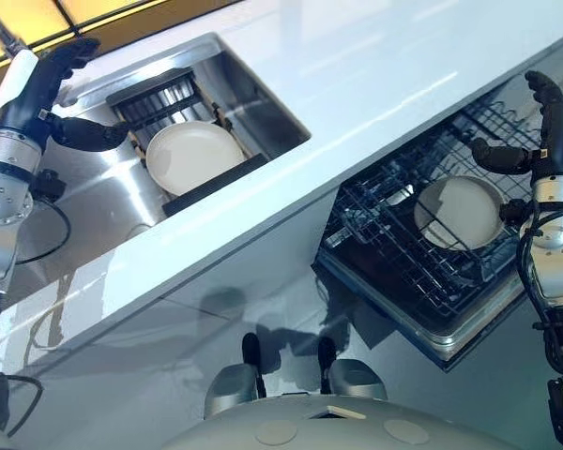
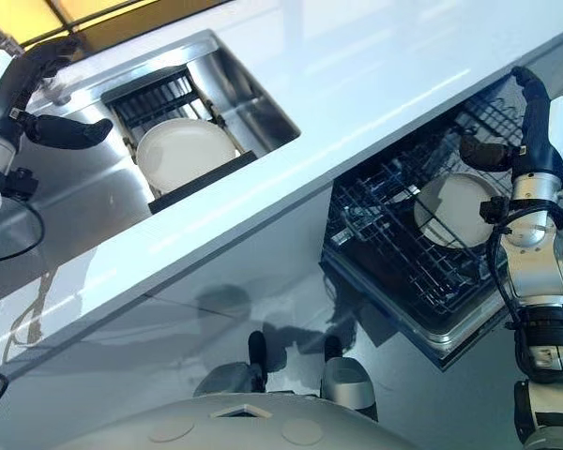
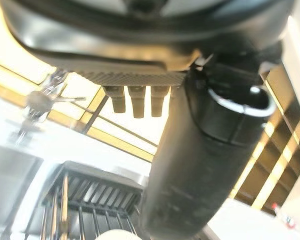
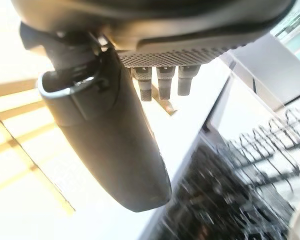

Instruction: Pick up plates and place into dishwasher.

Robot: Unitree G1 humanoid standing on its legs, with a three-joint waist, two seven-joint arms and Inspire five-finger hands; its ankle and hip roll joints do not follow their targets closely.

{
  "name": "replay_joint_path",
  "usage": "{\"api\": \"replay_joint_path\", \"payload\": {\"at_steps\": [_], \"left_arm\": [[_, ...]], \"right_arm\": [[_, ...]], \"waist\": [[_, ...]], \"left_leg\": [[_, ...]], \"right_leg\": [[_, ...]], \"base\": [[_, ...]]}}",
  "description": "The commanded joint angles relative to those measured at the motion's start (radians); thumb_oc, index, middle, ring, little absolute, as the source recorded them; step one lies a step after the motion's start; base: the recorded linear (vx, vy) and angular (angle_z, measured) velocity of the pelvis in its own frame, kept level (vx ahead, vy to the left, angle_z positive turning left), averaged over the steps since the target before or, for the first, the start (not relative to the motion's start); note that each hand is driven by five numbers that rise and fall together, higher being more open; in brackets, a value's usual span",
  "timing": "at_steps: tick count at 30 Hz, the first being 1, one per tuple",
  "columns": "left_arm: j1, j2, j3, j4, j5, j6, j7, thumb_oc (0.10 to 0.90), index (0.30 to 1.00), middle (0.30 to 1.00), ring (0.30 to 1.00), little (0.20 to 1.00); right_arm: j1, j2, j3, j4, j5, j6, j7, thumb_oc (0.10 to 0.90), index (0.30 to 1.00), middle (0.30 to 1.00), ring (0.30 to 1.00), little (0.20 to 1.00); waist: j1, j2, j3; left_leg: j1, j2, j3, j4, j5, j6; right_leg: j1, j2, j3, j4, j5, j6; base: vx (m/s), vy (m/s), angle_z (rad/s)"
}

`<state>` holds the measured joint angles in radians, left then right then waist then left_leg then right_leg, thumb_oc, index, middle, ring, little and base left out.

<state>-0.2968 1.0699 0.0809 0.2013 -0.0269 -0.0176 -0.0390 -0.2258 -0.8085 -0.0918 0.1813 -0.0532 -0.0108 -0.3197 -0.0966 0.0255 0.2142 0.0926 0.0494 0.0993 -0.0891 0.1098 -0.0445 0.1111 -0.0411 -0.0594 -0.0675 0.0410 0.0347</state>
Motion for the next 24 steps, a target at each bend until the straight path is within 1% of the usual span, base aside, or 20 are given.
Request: {"api": "replay_joint_path", "payload": {"at_steps": [1,5,6,7,10,11,14,16,18,20,21,22,24], "left_arm": [[-0.101,0.085,0.019,0.077,0.057,0.009,-0.015,0.800,0.900,0.900,0.900,0.900],[-0.128,0.084,-0.002,0.119,0.071,0.076,-0.105,0.800,0.900,0.900,0.900,0.900],[-0.148,0.087,-0.020,0.140,0.075,0.094,-0.126,0.800,0.900,0.900,0.900,0.900],[-0.187,0.091,-0.045,0.176,0.085,0.135,-0.167,0.800,0.900,0.900,0.900,0.900],[-0.252,0.108,-0.097,0.248,0.141,0.181,-0.223,0.800,0.900,0.900,0.900,0.900],[-0.286,0.121,-0.128,0.294,0.162,0.209,-0.265,0.800,0.900,0.900,0.900,0.900],[-0.338,0.139,-0.178,0.383,0.161,0.240,-0.328,0.800,0.900,0.900,0.900,0.900],[-0.366,0.152,-0.200,0.435,0.134,0.264,-0.339,0.800,0.900,0.900,0.900,0.900],[-0.369,0.152,-0.199,0.466,0.126,0.275,-0.341,0.800,0.900,0.900,0.900,0.900],[-0.360,0.149,-0.191,0.485,0.128,0.279,-0.335,0.800,0.900,0.900,0.900,0.900],[-0.352,0.146,-0.186,0.498,0.135,0.281,-0.323,0.800,0.900,0.900,0.900,0.900],[-0.345,0.144,-0.183,0.517,0.130,0.279,-0.313,0.800,0.900,0.900,0.900,0.900],[-0.349,0.144,-0.179,0.547,0.122,0.277,-0.308,0.800,0.900,0.900,0.900,0.900]], "right_arm": [[-0.008,-0.109,-0.063,-0.118,0.068,-0.120,-0.030,0.800,0.900,0.900,0.900,0.900],[-0.007,-0.070,-0.057,-0.170,0.164,-0.137,0.043,0.800,0.900,0.900,0.900,0.900],[-0.008,-0.058,-0.051,-0.181,0.189,-0.142,0.063,0.800,0.900,0.900,0.900,0.900],[-0.006,-0.041,-0.043,-0.199,0.219,-0.146,0.092,0.800,0.900,0.900,0.900,0.900],[-0.001,-0.022,-0.030,-0.226,0.247,-0.145,0.125,0.800,0.900,0.900,0.900,0.900],[0.000,-0.020,-0.024,-0.242,0.255,-0.139,0.136,0.800,0.900,0.900,0.900,0.900],[-0.005,-0.026,-0.007,-0.257,0.261,-0.126,0.153,0.800,0.900,0.900,0.900,0.900],[0.002,-0.024,0.000,-0.277,0.323,-0.114,0.197,0.800,0.900,0.900,0.900,0.900],[0.021,-0.007,0.004,-0.300,0.437,-0.108,0.281,0.800,0.900,0.900,0.900,0.900],[0.043,0.026,0.011,-0.330,0.577,-0.077,0.372,0.800,0.900,0.900,0.900,0.900],[0.063,0.057,0.020,-0.345,0.633,-0.062,0.422,0.800,0.900,0.900,0.900,0.900],[0.082,0.084,0.030,-0.355,0.664,-0.051,0.458,0.800,0.900,0.900,0.900,0.900],[0.109,0.110,0.044,-0.360,0.663,-0.042,0.491,0.800,0.900,0.900,0.900,0.900]], "waist": [[-0.016,0.037,-0.140],[-0.031,0.049,-0.141],[-0.038,0.054,-0.142],[-0.046,0.060,-0.142],[-0.060,0.069,-0.142],[-0.068,0.073,-0.140],[-0.082,0.079,-0.135],[-0.094,0.083,-0.130],[-0.104,0.085,-0.127],[-0.112,0.085,-0.123],[-0.119,0.085,-0.121],[-0.125,0.085,-0.119],[-0.135,0.085,-0.116]], "left_leg": [[0.003,-0.069,0.012,0.002,-0.089,0.009],[0.008,-0.071,0.028,0.002,-0.092,0.015],[0.009,-0.073,0.033,0.002,-0.093,0.018],[0.011,-0.075,0.042,0.002,-0.097,0.022],[0.013,-0.081,0.055,0.002,-0.102,0.029],[0.012,-0.085,0.062,0.002,-0.104,0.033],[0.012,-0.091,0.074,0.002,-0.108,0.039],[0.010,-0.096,0.089,0.002,-0.111,0.046],[0.009,-0.098,0.107,0.002,-0.113,0.049],[0.009,-0.100,0.121,0.002,-0.116,0.052],[0.010,-0.100,0.133,0.002,-0.119,0.055],[0.011,-0.101,0.146,0.002,-0.122,0.058],[0.013,-0.103,0.164,0.002,-0.126,0.062]], "right_leg": [[-0.054,0.042,-0.041,0.112,-0.085,0.067],[-0.068,0.036,-0.038,0.132,-0.088,0.074],[-0.072,0.033,-0.037,0.137,-0.089,0.078],[-0.078,0.028,-0.037,0.145,-0.089,0.083],[-0.091,0.020,-0.035,0.161,-0.084,0.094],[-0.100,0.015,-0.033,0.169,-0.081,0.100],[-0.116,0.004,-0.031,0.183,-0.069,0.113],[-0.133,-0.004,-0.026,0.196,-0.057,0.125],[-0.144,-0.007,-0.019,0.204,-0.046,0.133],[-0.153,-0.010,-0.014,0.209,-0.035,0.138],[-0.160,-0.011,-0.010,0.215,-0.028,0.143],[-0.167,-0.014,-0.006,0.221,-0.020,0.148],[-0.174,-0.017,0.000,0.221,-0.009,0.154]], "base": [[-0.01,0.118,-0.24],[0.00,0.113,-0.23],[0.03,0.148,-0.25],[0.03,0.142,-0.22],[0.02,0.110,-0.16],[0.01,0.125,-0.20],[0.02,0.132,-0.24],[0.03,0.159,-0.29],[0.03,0.125,-0.30],[0.04,0.108,-0.34],[0.06,0.125,-0.38],[0.06,0.125,-0.36],[0.05,0.104,-0.30]]}}
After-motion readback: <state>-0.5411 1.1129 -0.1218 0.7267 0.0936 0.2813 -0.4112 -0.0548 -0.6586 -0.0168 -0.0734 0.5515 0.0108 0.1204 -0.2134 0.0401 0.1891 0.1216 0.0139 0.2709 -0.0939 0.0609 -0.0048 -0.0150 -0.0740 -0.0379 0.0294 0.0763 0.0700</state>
